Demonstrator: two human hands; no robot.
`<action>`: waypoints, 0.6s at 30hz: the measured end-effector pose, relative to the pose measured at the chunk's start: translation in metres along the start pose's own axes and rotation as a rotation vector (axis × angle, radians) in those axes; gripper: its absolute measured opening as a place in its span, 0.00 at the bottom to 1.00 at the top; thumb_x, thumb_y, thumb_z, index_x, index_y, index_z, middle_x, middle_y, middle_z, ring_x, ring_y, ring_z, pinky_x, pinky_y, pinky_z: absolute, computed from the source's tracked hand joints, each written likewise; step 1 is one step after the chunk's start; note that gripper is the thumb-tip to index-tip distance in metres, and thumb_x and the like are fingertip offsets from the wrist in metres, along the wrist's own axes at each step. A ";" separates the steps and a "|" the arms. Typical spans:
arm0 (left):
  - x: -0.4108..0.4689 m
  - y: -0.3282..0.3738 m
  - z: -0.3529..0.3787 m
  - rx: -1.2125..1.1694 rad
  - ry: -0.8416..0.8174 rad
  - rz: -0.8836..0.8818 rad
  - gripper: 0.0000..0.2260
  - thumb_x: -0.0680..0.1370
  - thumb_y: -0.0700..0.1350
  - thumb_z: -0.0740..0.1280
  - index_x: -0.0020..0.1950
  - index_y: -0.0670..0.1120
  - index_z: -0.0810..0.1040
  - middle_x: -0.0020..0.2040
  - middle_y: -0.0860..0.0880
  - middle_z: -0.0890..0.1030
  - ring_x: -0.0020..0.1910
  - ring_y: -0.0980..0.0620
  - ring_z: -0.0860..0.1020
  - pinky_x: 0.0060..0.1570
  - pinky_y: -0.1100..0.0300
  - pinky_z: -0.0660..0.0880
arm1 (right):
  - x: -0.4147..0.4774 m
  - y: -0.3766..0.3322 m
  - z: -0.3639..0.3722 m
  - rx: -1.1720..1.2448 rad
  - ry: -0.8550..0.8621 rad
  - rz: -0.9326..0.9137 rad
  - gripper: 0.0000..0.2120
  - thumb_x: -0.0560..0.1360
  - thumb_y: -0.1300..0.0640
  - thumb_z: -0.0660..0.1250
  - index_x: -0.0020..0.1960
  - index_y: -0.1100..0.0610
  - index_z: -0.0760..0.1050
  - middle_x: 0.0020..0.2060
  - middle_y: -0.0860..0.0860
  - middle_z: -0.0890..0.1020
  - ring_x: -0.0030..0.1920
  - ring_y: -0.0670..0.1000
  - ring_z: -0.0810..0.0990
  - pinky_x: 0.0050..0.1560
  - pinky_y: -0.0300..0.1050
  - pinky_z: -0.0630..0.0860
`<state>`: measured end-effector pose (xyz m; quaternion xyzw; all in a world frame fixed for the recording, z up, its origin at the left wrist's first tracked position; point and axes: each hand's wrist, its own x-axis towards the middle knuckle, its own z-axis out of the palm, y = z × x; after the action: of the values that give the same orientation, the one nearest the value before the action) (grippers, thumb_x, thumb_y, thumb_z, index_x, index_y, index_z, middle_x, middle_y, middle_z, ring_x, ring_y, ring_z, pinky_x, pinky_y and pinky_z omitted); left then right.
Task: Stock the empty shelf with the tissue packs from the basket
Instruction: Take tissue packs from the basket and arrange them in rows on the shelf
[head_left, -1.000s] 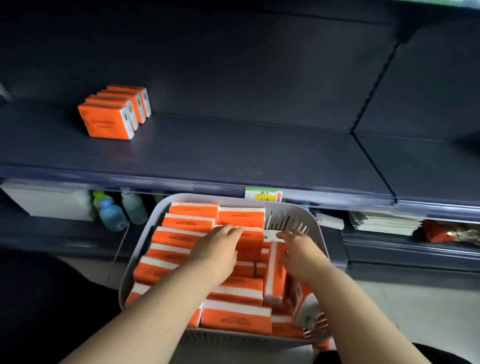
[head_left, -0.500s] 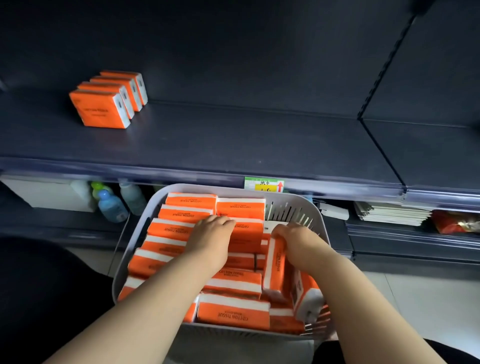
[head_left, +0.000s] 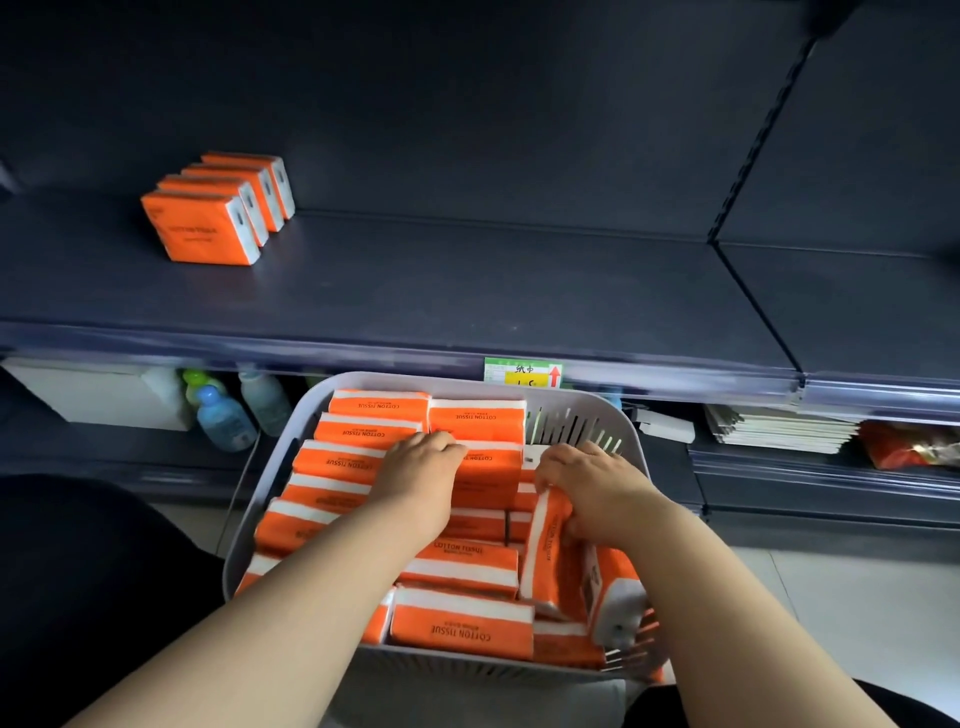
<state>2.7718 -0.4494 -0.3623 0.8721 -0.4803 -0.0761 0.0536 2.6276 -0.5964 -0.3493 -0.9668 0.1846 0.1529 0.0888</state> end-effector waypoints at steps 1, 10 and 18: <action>0.000 0.000 0.000 -0.006 -0.004 -0.002 0.30 0.74 0.31 0.58 0.74 0.51 0.61 0.73 0.52 0.62 0.71 0.48 0.60 0.71 0.56 0.57 | 0.000 0.002 -0.002 0.017 -0.002 0.019 0.24 0.66 0.53 0.73 0.59 0.43 0.69 0.60 0.46 0.72 0.61 0.51 0.70 0.59 0.47 0.68; 0.000 0.001 -0.002 0.019 -0.029 -0.016 0.30 0.74 0.31 0.57 0.74 0.52 0.60 0.75 0.50 0.59 0.74 0.49 0.55 0.73 0.54 0.53 | -0.012 0.022 -0.021 0.153 0.193 0.044 0.24 0.67 0.52 0.71 0.62 0.40 0.71 0.61 0.46 0.71 0.62 0.51 0.71 0.55 0.42 0.70; 0.003 0.003 -0.001 0.125 -0.043 -0.026 0.24 0.77 0.42 0.59 0.72 0.52 0.61 0.70 0.51 0.65 0.71 0.49 0.60 0.70 0.56 0.55 | -0.021 0.040 -0.031 0.449 0.372 0.219 0.18 0.65 0.48 0.76 0.49 0.47 0.72 0.43 0.46 0.78 0.40 0.46 0.76 0.41 0.42 0.72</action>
<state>2.7717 -0.4536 -0.3607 0.8781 -0.4738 -0.0652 -0.0124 2.6022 -0.6329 -0.3180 -0.9088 0.3298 -0.0623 0.2478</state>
